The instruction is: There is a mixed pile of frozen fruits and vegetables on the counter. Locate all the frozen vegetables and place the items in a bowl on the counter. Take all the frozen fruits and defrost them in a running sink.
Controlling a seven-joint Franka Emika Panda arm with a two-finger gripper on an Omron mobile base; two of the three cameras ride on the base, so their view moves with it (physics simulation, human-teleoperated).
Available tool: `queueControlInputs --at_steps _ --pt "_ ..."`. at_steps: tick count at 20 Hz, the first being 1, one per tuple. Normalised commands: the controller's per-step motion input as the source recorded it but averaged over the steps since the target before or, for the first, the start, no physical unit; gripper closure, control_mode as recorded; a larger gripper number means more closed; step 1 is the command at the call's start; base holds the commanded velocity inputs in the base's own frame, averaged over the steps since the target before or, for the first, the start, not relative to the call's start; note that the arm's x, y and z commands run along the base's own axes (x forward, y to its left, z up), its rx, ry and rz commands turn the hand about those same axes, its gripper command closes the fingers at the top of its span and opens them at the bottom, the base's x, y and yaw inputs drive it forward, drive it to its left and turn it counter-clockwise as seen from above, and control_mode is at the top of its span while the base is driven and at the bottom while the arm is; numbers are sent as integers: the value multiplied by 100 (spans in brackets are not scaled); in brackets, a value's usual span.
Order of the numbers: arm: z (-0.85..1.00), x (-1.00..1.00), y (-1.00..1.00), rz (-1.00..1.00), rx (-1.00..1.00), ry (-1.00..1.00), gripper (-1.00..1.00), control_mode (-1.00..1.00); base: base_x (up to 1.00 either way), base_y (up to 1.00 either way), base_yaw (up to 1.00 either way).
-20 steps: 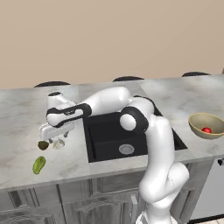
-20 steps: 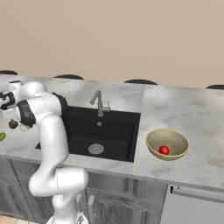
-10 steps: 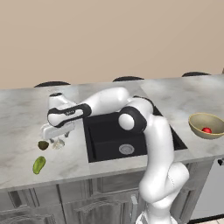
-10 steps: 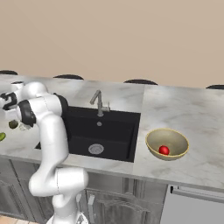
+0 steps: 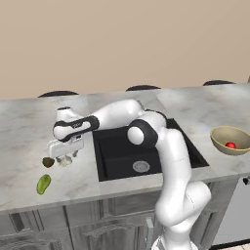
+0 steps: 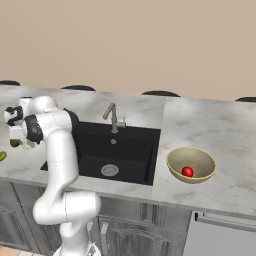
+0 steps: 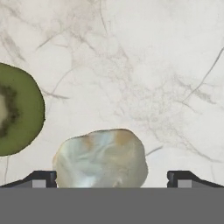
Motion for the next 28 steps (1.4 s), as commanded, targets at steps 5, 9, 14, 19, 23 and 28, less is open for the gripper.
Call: queueControlInputs --at_steps 5,9,14,19,23,28 --pt "-22 14 3 2 0 1 -100 -100 0 0 0" --pt "-12 2 26 6 0 3 100 -100 0 0 0" --pt "-20 -13 15 2 3 9 100 -100 0 0 0" --pt "38 -22 -21 -1 -6 2 100 -100 0 0 0" --pt "95 -30 -36 0 -13 -4 100 -100 0 0 0" --pt "65 -41 -41 -1 -6 -12 100 -100 0 0 0"
